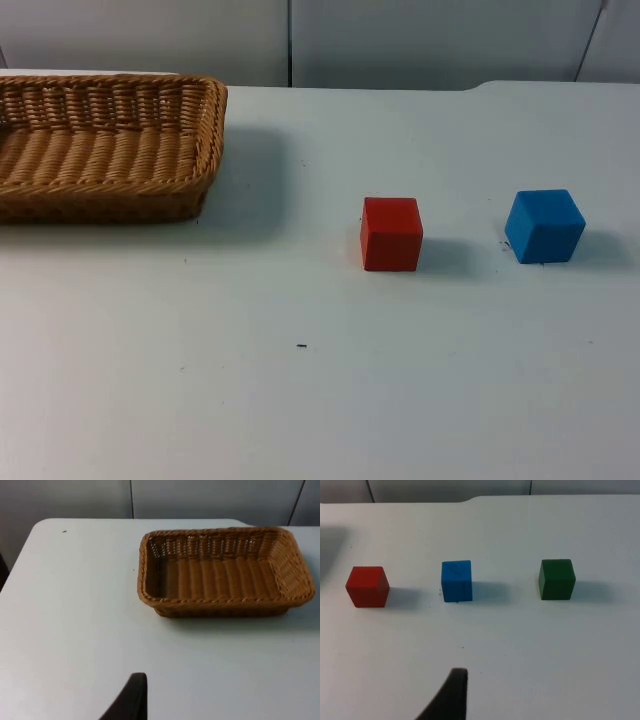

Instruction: Pick up the basket with the left hand and place the blue cube into the basket with the right hand.

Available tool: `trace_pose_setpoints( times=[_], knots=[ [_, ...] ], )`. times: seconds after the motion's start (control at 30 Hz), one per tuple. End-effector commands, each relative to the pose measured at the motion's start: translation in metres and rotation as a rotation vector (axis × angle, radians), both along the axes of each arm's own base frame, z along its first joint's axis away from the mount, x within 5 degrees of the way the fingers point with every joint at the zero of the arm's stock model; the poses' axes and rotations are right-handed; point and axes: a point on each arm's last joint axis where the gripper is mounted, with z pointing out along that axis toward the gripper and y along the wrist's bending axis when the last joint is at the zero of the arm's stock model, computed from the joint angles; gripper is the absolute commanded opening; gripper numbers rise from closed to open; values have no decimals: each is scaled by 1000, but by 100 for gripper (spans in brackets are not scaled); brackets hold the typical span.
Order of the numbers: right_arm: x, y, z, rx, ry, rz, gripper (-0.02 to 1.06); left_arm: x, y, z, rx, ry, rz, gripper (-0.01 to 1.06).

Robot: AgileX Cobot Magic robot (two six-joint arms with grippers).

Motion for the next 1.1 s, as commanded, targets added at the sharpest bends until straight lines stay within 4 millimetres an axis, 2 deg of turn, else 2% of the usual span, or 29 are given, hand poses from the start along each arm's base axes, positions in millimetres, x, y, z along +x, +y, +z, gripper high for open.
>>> trace_pose_setpoints(
  times=[0.0, 0.07, 0.17, 0.27, 0.3, 0.47, 0.5, 0.63, 0.67, 0.8, 0.87, 1.0, 1.07],
  knots=[
    [0, 0, 1, 3, -18, -6, 104, 8, -3, 10, -30, -37, -20, 104],
    [0, 0, 2, 1, -24, -8, 104, 23, -5, 16, -62, -31, -38, 104],
    [0, 0, 6, -15, -50, -6, 104, 35, -8, 18, -89, -32, -56, 104],
    [10, 0, 18, -52, -80, 11, 104, 52, -12, 16, -118, -15, -98, 104],
    [10, 0, 18, -52, -80, 11, 104, 52, -12, 16, -118, -15, -98, 104],
    [44, 0, 38, -46, -42, 15, 104, 82, -15, 7, -180, 57, -98, 104],
    [44, 0, 38, -46, -42, 15, 104, 82, -15, 7, -180, 57, -98, 104],
    [76, 0, 49, -46, 5, 15, 104, 112, -16, -1, -232, 80, -75, 104],
    [76, 0, 49, -46, 5, 15, 104, 112, -16, -1, -232, 80, -75, 104],
    [107, 1, 58, -22, 17, 21, 104, 145, -17, -17, -314, 122, -35, 104],
    [114, 1, 59, -18, 15, 21, 104, 151, -17, -21, -339, 124, -22, 104],
    [147, 1, 54, -13, 99, 21, 104, 183, -16, -41, -432, 149, 50, 104],
    [152, 2, 52, -4, 119, 22, 104, 189, -16, -47, -462, 158, 72, 104]
  ],
)
